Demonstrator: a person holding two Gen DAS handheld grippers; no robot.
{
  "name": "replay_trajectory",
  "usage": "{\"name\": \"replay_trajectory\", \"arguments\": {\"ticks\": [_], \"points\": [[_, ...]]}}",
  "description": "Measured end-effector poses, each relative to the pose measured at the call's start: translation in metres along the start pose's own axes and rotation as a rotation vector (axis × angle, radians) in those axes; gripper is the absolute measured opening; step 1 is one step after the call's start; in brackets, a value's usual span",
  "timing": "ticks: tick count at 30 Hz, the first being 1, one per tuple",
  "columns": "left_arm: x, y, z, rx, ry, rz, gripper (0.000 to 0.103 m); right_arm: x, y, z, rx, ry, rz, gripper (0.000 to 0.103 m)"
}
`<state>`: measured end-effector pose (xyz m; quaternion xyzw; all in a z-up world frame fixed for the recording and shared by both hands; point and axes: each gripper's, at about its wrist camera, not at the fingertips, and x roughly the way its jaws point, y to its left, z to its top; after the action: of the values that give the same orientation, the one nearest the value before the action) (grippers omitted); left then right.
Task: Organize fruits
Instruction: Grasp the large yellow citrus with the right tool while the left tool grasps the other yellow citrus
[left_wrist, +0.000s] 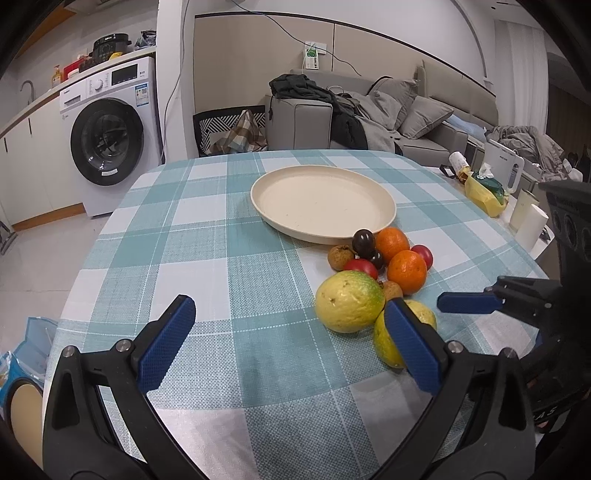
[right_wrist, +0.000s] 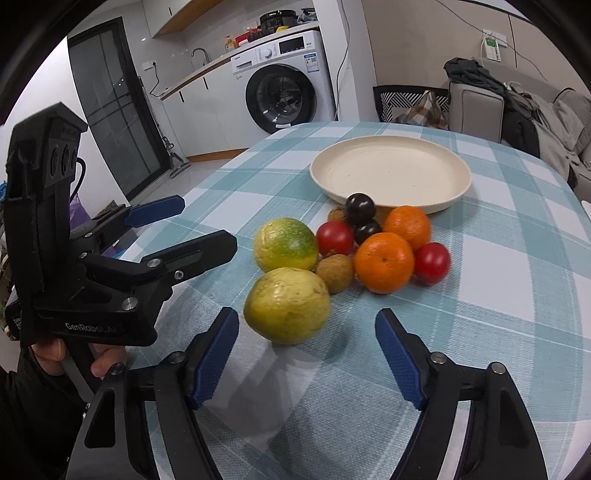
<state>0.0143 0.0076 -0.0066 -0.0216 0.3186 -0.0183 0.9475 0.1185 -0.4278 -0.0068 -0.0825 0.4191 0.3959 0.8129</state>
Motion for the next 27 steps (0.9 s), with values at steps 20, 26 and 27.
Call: {"name": "replay_trajectory", "arguments": {"ticks": [20, 26, 27], "points": [[0.020, -0.003, -0.004, -0.017, 0.079, -0.041, 0.102, -0.009, -0.006, -0.001, 0.029, -0.038, -0.001, 0.055], [0.033, -0.020, -0.002, 0.021, 0.113, -0.030, 0.102, -0.017, -0.025, 0.002, 0.071, -0.053, -0.024, 0.055], [0.036, -0.022, -0.002, 0.026, 0.120, -0.029, 0.102, -0.018, -0.027, 0.002, 0.076, -0.056, -0.031, 0.055]]}}
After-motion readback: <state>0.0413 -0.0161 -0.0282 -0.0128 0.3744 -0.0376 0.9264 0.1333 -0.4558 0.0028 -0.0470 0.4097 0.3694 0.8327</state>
